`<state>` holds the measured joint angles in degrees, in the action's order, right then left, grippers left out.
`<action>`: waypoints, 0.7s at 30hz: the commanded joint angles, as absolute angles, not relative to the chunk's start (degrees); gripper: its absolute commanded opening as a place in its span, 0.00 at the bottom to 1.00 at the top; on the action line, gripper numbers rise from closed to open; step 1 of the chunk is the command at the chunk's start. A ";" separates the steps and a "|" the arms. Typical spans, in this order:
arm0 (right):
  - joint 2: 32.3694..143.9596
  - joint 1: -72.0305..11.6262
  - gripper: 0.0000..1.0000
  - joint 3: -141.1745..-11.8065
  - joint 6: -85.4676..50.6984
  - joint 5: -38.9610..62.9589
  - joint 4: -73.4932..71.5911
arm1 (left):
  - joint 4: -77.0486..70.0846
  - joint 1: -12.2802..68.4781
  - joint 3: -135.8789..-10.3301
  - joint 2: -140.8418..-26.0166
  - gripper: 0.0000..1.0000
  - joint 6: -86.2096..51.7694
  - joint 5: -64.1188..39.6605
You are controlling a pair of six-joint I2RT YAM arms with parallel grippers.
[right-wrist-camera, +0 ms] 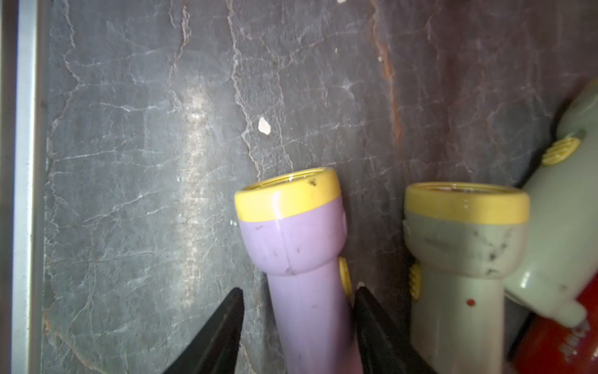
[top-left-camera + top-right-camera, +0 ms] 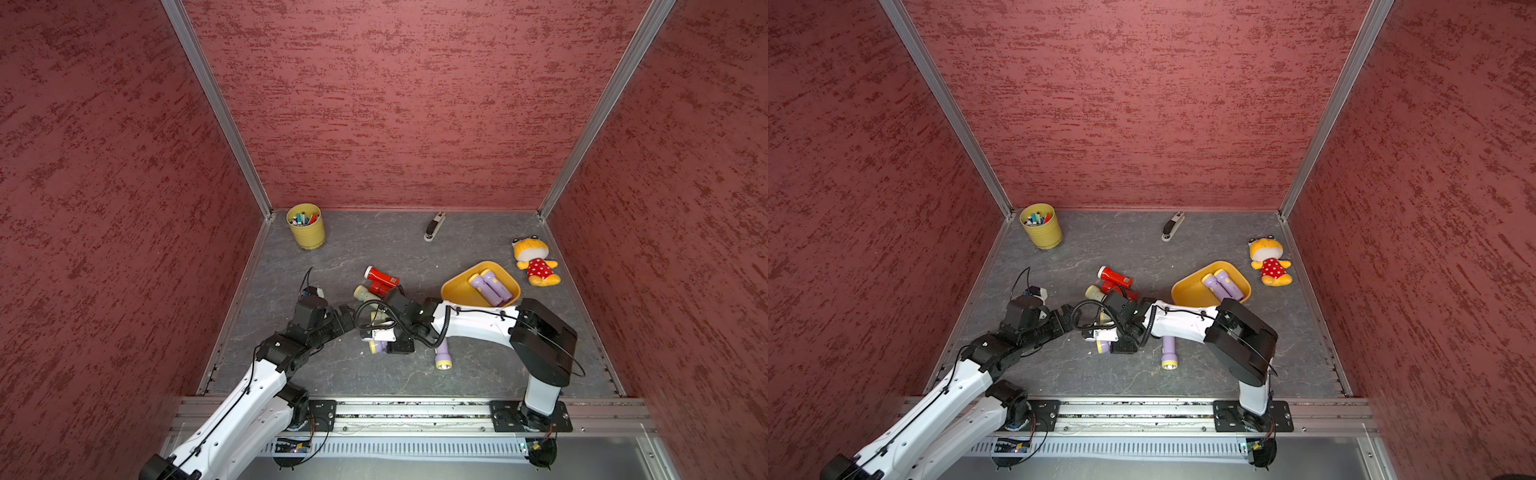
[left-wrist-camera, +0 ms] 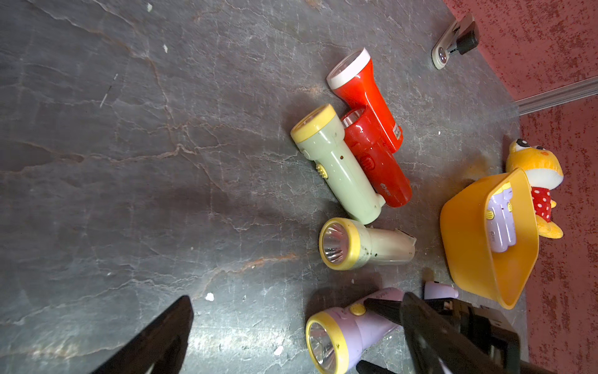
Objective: Put the flashlights into the storage boxes
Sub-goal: Pick up the flashlight from the center of the board.
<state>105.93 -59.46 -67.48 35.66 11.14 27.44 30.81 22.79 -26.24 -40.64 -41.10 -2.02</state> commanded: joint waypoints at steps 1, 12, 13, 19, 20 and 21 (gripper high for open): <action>107.08 -59.95 0.56 -69.52 37.16 11.79 26.87 | 29.38 22.41 -26.81 -40.52 0.99 -39.34 -1.68; 108.35 -60.29 0.54 -68.75 35.97 9.54 25.85 | 26.14 21.90 -28.72 -44.87 0.99 -35.50 -1.87; 108.59 -60.29 0.54 -68.73 35.82 9.50 25.88 | 25.70 21.88 -28.90 -45.43 0.99 -35.39 -2.02; 110.06 -60.51 0.50 -68.55 35.52 7.71 26.46 | 24.25 21.88 -30.69 -48.69 0.99 -33.70 -3.11; 110.04 -60.47 0.48 -68.62 35.46 7.43 26.37 | 24.36 21.81 -31.05 -49.07 0.99 -33.29 -3.16; 110.07 -60.50 0.47 -68.71 35.42 7.38 26.32 | 24.44 21.80 -31.34 -49.29 0.99 -33.02 -3.17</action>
